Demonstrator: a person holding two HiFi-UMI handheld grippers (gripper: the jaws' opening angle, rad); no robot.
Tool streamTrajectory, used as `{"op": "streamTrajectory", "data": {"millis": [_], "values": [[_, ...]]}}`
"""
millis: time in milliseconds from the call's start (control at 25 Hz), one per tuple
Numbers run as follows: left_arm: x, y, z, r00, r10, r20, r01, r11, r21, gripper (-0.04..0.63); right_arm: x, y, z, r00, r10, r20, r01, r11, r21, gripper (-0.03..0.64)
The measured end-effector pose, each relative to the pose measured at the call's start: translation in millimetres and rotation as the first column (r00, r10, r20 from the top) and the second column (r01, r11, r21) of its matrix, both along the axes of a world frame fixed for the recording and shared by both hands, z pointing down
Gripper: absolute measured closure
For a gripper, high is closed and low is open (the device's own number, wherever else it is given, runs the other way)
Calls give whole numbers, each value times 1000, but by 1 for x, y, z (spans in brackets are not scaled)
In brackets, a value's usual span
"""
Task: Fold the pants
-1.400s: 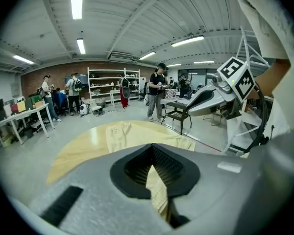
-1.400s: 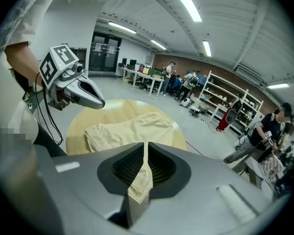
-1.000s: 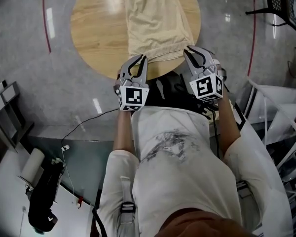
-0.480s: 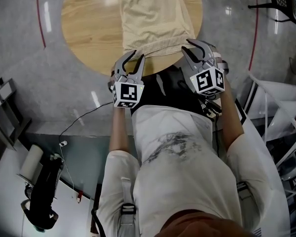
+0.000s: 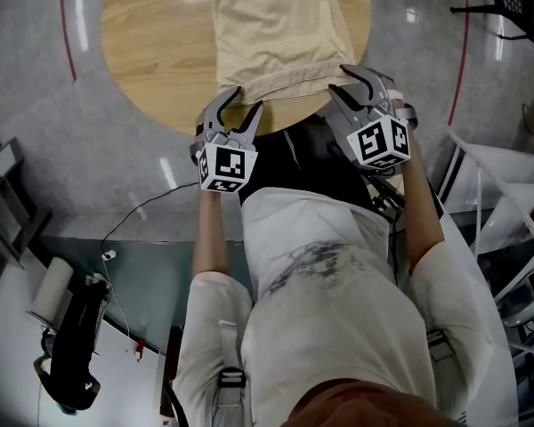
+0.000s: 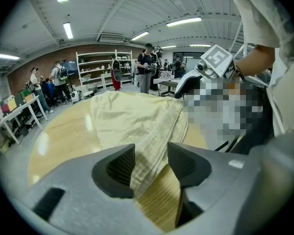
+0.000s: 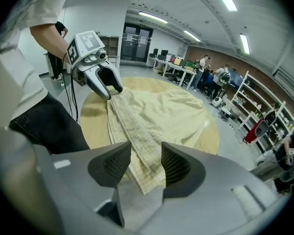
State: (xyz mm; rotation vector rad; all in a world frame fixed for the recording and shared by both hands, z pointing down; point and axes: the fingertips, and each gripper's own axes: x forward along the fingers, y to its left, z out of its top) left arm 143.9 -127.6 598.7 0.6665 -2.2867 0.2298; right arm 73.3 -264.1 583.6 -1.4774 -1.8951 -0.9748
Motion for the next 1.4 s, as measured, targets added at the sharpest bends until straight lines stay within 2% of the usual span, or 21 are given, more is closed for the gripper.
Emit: {"op": "streamTrajectory", "data": {"millis": [280, 760, 880, 1120, 1400], "values": [[6, 1, 17, 999, 8, -35, -9, 1000, -18, 322, 2, -4, 19, 999, -35, -25, 36, 999, 32, 370], [8, 3, 34, 998, 10, -67, -14, 998, -58, 318, 9, -8, 39, 996, -76, -45, 79, 994, 76, 347], [7, 4, 35, 998, 5, -63, -9, 998, -66, 327, 8, -7, 40, 996, -72, -45, 75, 995, 66, 371], [4, 10, 36, 998, -19, -52, 16, 998, -61, 393, 10, 0, 43, 997, -78, -27, 80, 995, 61, 496], [1, 14, 32, 999, -32, -38, 30, 998, -64, 474, 11, 5, 43, 995, -91, -26, 93, 994, 64, 553]]}}
